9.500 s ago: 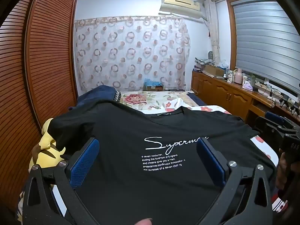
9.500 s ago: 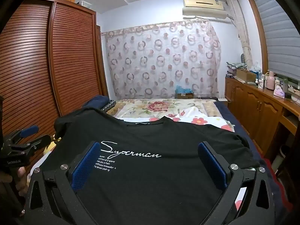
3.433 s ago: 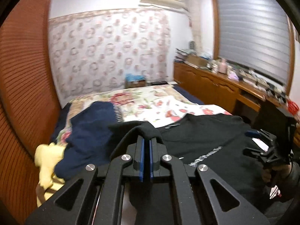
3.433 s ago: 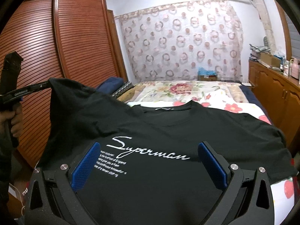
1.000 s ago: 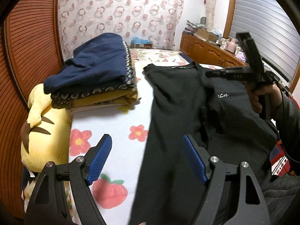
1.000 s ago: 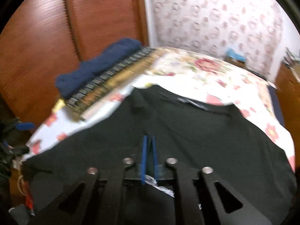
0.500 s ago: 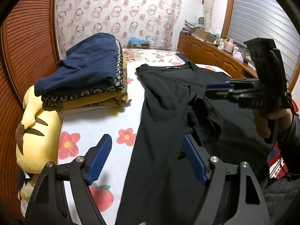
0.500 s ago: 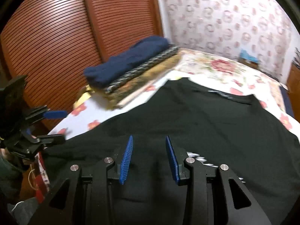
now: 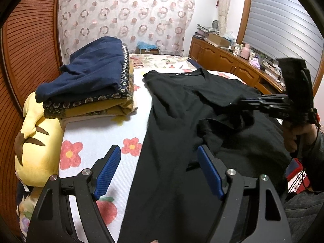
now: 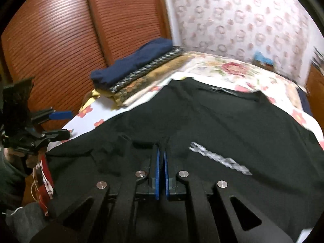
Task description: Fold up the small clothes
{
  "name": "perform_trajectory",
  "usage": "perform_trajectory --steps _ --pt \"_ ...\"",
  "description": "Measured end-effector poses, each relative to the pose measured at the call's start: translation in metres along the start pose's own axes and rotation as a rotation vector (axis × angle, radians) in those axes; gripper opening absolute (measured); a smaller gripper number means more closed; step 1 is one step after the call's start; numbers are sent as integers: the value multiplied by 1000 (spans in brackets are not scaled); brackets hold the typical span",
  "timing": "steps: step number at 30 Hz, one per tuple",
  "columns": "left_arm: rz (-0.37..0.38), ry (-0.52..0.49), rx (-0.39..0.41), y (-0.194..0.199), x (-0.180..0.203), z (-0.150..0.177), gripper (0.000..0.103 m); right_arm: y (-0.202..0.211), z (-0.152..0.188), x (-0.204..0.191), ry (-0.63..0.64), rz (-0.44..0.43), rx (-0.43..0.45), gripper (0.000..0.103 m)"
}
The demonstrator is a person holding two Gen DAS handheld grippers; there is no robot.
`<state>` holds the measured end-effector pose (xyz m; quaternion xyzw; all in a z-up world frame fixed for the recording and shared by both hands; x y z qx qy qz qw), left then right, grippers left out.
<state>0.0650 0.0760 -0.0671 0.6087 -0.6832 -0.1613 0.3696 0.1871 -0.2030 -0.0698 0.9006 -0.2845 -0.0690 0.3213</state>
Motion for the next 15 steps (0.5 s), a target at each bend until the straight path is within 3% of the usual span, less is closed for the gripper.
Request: perform_trajectory --steps 4,8,12,15 --pt "8 -4 5 2 5 0 79 31 24 10 -22 85 -16 4" --pt "9 -11 8 3 9 -1 79 45 43 13 -57 156 -39 27" --pt "9 -4 14 3 8 -2 79 44 29 3 -54 146 -1 33" --pt "5 -4 18 6 7 -1 79 23 10 -17 -30 88 34 39"
Point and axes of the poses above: each gripper's, at about its wrist camera, not at the fingertips, and y roughly against the way its jaws point, x to its right, z to its underside, the point moved 4 cm from there along -y, roughly the way its jaws point, and after that the axes turned 14 degrees about y, right-handed, at the moved point
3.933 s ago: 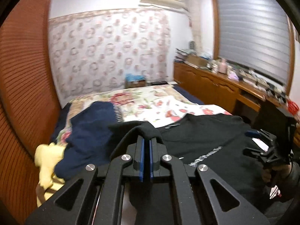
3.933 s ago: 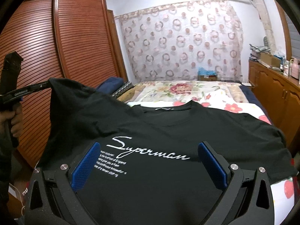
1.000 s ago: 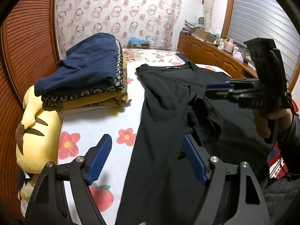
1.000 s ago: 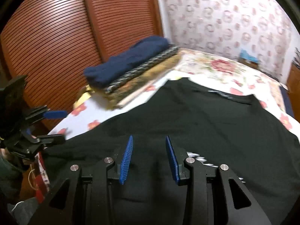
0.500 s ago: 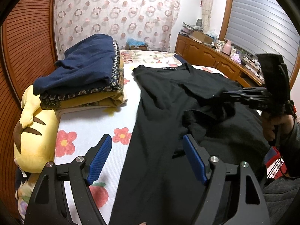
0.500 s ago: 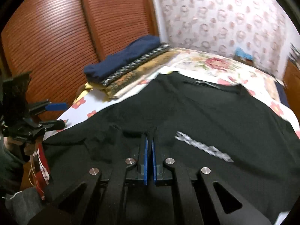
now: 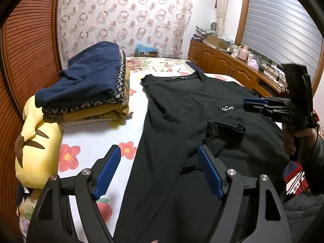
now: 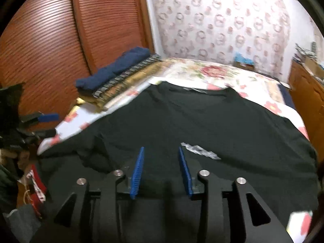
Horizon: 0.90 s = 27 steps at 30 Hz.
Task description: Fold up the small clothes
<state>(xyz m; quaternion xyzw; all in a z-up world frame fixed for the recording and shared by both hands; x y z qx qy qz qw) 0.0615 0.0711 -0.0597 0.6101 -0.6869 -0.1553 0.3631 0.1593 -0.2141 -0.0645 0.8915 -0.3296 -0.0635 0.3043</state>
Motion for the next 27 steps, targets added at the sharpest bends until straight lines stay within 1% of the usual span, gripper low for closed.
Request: perform_trajectory --steps 3,6,7,8,10,12,13,14,15,18,20,21,23,25,27 --pt "-4 1 3 3 -1 0 79 -20 -15 -20 45 -65 0 39" --pt "-8 3 5 5 -3 0 79 -40 -23 -36 84 -124 -9 39" --pt "-9 4 5 6 -3 0 79 -48 -24 -44 97 -156 -21 39" --pt "-10 5 6 6 -4 0 79 -51 -28 -41 100 -174 -32 39" --pt "-11 7 8 8 -6 1 79 -64 -26 -49 121 -205 -67 39" --pt "-11 11 8 9 -7 1 79 -78 -24 -51 141 -223 -101 39" --pt "-13 12 7 9 -8 2 79 -82 -20 -53 151 -218 -121 39" --pt "-13 13 8 9 -8 2 79 -85 -23 -50 155 -222 -131 29" --pt "-13 15 8 9 -9 2 79 -92 -30 -53 156 -234 -134 13" --pt "-13 16 8 8 -9 2 79 -82 -27 -51 154 -255 -120 8" --pt "-14 15 10 9 -10 1 79 -70 -38 -46 150 -264 -104 8" --pt "-14 16 12 9 -10 1 79 -70 -40 -47 148 -266 -101 8" --pt "-13 17 14 9 -10 0 79 -55 -31 -46 131 -289 -99 8" --pt "-13 15 16 8 -9 -2 79 -36 -22 -48 124 -294 -104 9" --pt "-10 13 15 6 -7 -4 79 -28 -15 -46 109 -275 -112 21"
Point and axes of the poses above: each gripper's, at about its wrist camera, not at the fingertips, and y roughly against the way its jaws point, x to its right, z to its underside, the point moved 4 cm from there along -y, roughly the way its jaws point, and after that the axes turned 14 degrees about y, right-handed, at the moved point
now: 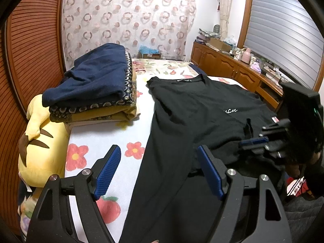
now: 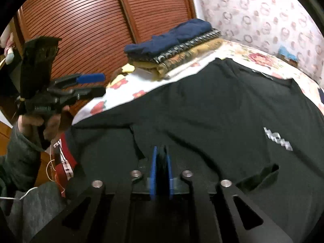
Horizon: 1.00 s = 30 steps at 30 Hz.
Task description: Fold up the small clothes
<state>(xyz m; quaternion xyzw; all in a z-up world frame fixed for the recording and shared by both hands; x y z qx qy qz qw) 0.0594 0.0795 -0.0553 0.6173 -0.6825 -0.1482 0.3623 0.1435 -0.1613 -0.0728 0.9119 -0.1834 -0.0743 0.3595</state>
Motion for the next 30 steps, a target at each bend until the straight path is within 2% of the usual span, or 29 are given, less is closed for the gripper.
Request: perform_trajectory --steps 3,6,13,17,20,25,28,30 --pt "5 -9 -6 -5 7 -2 79 13 9 2 -16 25 4 35" --pt "14 -30 -20 -15 18 -4 79 23 13 13 -33 93 12 46" --pt "54 -75 -69 -47 45 -12 78 34 22 47 -93 229 19 46" --pt "80 -114 -107 -71 63 -24 59 39 29 61 -126 304 21 46" --pt "76 -124 -128 -92 71 -37 53 43 36 68 -149 363 13 46" --pt "66 -126 -153 -128 81 -58 52 52 57 80 -192 442 -15 46" --pt "36 -124 -177 -154 84 -68 52 46 60 83 -212 470 -40 46" --pt "16 -127 -195 -169 85 -73 47 45 61 87 -223 488 -55 46"
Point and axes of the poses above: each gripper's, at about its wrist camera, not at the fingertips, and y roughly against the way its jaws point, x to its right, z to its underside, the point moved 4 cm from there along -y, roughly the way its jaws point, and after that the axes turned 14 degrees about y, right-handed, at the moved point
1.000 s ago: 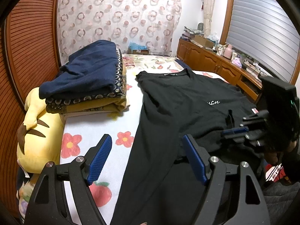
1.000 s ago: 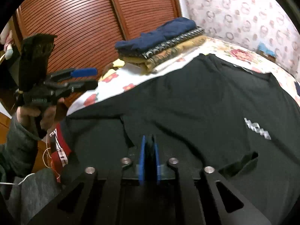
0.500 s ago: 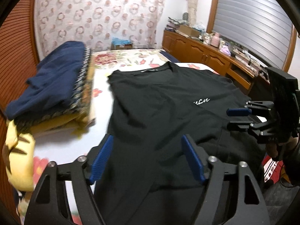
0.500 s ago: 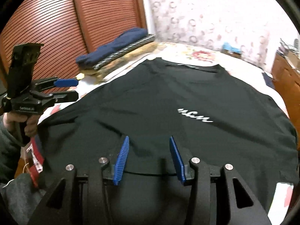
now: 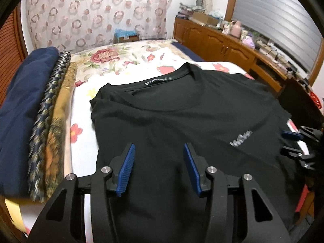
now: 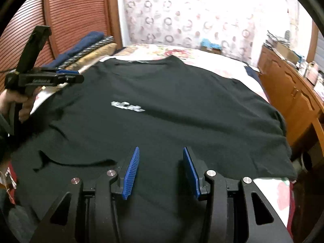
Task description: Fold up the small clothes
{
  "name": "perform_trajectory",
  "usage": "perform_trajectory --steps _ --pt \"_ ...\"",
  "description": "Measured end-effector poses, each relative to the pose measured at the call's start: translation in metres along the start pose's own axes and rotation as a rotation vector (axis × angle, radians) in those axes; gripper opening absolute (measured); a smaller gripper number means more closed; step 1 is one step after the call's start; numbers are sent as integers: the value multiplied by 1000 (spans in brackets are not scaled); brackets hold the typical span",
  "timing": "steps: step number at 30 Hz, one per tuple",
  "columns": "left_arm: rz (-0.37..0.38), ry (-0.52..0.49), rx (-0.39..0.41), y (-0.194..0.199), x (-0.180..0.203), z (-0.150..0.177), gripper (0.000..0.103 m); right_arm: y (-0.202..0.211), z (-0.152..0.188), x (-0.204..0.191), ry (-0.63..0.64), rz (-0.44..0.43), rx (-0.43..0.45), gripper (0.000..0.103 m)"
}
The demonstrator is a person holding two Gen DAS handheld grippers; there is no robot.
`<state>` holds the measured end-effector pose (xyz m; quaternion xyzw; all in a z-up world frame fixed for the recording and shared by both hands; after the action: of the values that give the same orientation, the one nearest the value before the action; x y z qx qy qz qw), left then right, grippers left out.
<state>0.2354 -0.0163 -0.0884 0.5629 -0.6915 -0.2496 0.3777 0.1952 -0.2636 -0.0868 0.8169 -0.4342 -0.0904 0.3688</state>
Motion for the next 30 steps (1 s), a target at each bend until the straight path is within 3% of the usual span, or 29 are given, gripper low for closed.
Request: perform_trajectory --steps 5,11,13,17,20,25,30 --pt "-36 3 -34 -27 -1 -12 46 -8 0 10 -33 24 -39 46" --pt "-28 -7 -47 -42 6 -19 46 -9 -11 -4 -34 13 -35 46" --pt "-44 -20 -39 -46 8 -22 39 -6 -7 -5 -28 17 -32 46" --pt "-41 -57 -38 -47 9 -24 10 -3 -5 -12 -27 17 -24 46" --pt "-65 -100 -34 -42 11 -22 6 1 5 -5 -40 6 -13 46" --pt "-88 -87 48 -12 1 -38 5 0 12 5 -49 -1 -3 46" --pt "-155 -52 138 21 -30 -80 5 0 13 8 -51 0 -3 46"
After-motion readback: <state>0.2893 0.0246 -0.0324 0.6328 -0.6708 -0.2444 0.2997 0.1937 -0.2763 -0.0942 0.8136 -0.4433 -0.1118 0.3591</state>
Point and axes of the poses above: each gripper's, at about its wrist camera, not at the fingertips, and y roughly against the way its jaws point, x to its right, z to its underside, the point moved 4 cm from there along -y, roughly the way its jaws point, and after that the axes turned 14 degrees about y, right-handed, at the moved point
